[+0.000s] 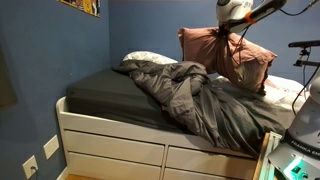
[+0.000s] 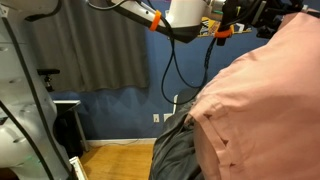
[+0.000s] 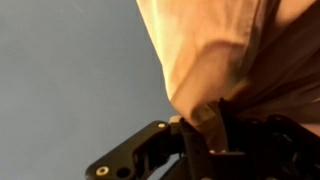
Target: Move the pillow clockwise once
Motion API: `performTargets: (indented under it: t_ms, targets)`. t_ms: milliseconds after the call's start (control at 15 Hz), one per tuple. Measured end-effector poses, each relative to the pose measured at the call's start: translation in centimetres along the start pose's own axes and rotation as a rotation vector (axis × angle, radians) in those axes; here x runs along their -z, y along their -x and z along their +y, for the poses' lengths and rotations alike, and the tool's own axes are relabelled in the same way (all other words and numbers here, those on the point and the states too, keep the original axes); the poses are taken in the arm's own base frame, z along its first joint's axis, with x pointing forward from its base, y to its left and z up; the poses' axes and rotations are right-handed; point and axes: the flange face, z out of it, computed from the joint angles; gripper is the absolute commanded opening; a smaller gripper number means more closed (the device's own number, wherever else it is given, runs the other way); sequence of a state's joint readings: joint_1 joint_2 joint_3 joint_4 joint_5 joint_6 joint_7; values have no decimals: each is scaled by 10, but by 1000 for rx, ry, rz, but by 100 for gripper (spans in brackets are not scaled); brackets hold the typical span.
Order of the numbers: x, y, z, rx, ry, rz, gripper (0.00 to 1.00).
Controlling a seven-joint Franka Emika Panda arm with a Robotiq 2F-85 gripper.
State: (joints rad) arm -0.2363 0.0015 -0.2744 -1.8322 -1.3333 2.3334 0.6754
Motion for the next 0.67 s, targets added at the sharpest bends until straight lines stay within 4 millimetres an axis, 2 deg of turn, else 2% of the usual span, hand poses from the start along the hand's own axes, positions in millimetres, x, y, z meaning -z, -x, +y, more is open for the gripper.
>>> performTargets:
  t_ms: [200,267,467,667]
  targets:
    - [-9,11,-21,26,-21,-32,13]
    - [-12,13,-25,31,-23,-36,3]
    - [-17,19,-37,42,-34,-55,3]
    - [-33,25,-51,-20,14,-120,3]
